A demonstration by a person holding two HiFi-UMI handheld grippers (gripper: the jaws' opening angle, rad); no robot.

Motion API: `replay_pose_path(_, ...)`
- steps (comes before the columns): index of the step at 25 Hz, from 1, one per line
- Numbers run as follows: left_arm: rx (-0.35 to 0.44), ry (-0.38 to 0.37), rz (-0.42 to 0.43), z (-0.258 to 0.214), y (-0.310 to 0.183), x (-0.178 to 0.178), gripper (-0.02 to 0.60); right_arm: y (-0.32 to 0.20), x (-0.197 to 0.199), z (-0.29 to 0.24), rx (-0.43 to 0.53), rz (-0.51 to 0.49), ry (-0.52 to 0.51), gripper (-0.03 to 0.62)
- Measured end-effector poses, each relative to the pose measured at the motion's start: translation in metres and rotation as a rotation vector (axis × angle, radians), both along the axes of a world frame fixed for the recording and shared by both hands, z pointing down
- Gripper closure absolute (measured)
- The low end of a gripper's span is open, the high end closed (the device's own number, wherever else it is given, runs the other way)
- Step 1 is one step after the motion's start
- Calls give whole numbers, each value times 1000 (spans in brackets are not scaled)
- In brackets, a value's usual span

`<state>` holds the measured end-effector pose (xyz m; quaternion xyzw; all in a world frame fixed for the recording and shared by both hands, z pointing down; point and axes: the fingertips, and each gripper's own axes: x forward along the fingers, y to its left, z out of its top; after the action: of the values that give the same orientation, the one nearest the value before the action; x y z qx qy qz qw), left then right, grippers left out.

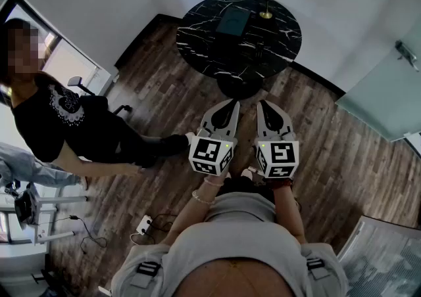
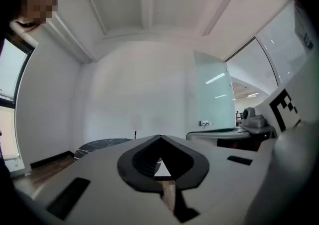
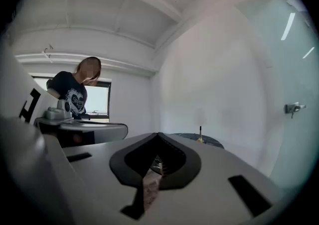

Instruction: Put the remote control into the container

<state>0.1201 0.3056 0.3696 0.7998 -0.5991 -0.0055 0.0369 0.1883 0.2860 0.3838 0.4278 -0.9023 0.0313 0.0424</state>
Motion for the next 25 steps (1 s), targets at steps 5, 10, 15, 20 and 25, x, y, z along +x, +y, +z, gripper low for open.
replay_pose_path(5, -4, 5, 4, 0, -1, 3, 577, 0, 1, -1, 3, -1, -3, 583)
replay_pose_path(10, -10, 16, 6, 1, -5, 8, 577, -3, 7, -3, 8, 1, -22, 583)
replay_pose_path(15, -13, 18, 3, 2, -10, 15, 577, -8, 14, -3, 10, -8, -33, 583)
replay_pose_path(20, -15, 16, -3, 4, -16, 22, 577, -14, 20, -1, 13, -13, -19, 583)
replay_pose_path(25, -20, 20, -2, 6, -22, 28, 577, -20, 25, 2, 7, -13, -6, 583)
